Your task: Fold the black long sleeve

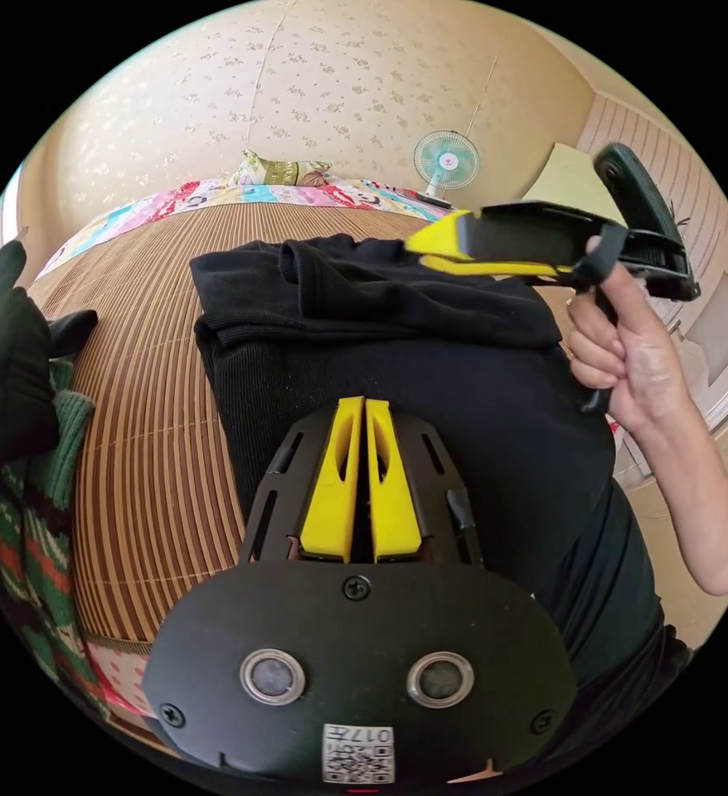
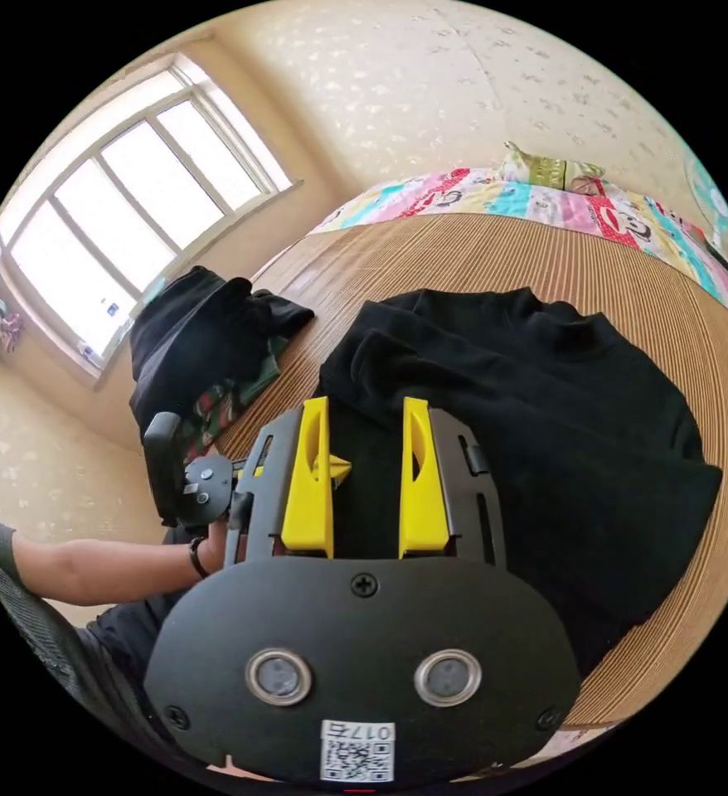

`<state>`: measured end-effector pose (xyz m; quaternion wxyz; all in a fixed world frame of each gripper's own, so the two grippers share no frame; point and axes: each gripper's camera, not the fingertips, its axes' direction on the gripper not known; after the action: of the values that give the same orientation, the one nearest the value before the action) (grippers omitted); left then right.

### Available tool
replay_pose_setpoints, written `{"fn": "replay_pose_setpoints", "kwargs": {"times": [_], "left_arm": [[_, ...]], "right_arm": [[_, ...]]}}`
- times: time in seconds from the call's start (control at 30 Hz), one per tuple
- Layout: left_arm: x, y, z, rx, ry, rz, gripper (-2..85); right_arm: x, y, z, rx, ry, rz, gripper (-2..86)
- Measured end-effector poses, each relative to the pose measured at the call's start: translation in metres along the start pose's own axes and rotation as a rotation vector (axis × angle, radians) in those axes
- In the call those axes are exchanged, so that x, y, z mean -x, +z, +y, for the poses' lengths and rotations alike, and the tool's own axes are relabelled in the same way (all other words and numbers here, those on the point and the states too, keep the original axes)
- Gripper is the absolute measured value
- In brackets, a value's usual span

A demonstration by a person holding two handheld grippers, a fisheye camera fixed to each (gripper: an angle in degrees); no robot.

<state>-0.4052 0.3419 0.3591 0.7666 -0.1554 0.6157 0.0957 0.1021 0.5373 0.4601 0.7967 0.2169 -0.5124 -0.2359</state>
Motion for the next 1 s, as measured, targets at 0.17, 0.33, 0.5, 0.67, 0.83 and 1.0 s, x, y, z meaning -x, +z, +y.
{"fn": "replay_pose_setpoints", "kwargs": {"times": [0.17,0.33,0.5,0.67,0.83,1.0], "left_arm": [[0.003,-0.001,0.003,-0.001,-0.003,0.009,-1.0],[0.009,-0.001,0.006,-0.009,-0.011,0.038,-1.0],[0.01,-0.002,0.009,-0.012,-0.01,0.04,-1.0],[0.009,-0.004,0.011,-0.013,-0.009,0.037,-1.0],[0.006,-0.004,0.014,-0.012,-0.006,0.031,-1.0],[0.003,-0.005,0.016,-0.012,-0.004,0.025,-1.0]], "right_arm": [[-0.013,0.096,-0.06,0.285,0.027,0.146,4.8],[-0.062,0.014,-0.061,-0.121,0.194,-0.349,3.8],[-0.085,0.018,-0.047,-0.207,0.257,-0.625,11.1],[-0.083,0.051,-0.026,-0.014,0.234,-0.501,13.3],[-0.06,0.016,-0.005,-0.145,0.185,-0.297,9.9],[-0.039,0.048,-0.022,0.074,0.125,0.015,10.5]]}}
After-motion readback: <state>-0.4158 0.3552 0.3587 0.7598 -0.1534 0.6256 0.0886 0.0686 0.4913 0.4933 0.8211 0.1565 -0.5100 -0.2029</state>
